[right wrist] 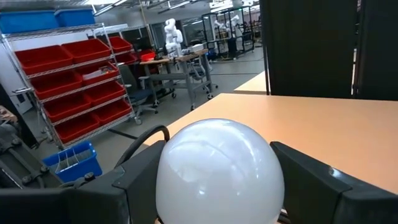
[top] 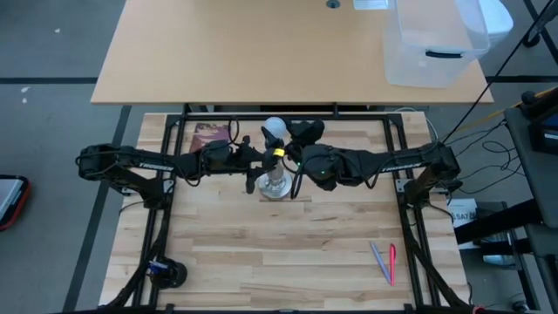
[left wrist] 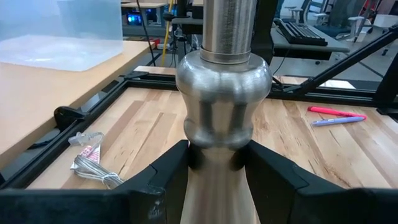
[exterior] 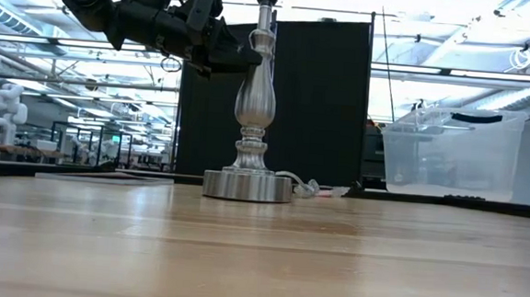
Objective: Screw lightbulb
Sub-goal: Insert the white lightbulb into the silver lamp
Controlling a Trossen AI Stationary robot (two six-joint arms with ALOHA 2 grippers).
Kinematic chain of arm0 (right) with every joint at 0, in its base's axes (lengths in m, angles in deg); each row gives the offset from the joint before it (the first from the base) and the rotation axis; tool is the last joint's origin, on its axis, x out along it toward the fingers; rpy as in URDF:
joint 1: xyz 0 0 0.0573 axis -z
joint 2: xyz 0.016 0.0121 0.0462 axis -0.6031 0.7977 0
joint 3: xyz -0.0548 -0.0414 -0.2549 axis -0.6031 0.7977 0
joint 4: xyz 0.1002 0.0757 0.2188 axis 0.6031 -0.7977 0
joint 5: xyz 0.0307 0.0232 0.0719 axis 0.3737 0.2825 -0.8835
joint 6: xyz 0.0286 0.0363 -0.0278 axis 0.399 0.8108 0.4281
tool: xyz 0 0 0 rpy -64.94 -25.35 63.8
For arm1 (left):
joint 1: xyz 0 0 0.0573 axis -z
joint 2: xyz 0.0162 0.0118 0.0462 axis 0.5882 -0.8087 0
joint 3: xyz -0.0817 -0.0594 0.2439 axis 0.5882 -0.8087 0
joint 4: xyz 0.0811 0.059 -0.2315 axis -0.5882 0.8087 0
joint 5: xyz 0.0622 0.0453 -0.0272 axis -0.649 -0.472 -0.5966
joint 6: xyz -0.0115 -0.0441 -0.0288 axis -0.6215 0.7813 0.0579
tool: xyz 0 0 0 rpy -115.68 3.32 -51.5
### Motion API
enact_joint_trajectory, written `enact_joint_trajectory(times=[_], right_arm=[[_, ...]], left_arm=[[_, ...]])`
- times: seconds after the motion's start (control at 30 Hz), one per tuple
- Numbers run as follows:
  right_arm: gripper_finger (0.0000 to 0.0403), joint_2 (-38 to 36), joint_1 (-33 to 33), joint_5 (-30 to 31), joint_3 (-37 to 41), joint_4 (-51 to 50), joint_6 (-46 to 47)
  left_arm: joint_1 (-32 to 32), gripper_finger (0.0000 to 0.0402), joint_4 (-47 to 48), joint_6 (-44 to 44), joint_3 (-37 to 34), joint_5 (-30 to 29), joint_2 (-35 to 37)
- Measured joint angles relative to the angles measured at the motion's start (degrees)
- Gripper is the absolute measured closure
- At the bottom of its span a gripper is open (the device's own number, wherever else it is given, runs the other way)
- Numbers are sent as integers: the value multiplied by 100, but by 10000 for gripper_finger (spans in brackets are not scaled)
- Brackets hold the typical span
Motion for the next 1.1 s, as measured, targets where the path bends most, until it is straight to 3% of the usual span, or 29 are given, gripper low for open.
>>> enact_joint_trajectory(times=[0.53,0.9,1.1], right_arm=[[146,111,-82,172,0,41,11],[88,255,-130,56,74,-260,-115],[83,208,-121,189,24,-127,-142]], left_arm=[[-2,250,-88,-44,-2,136,-11],[-28,250,-121,-38,-2,189,-11],[-32,250,-91,-29,0,167,-11]])
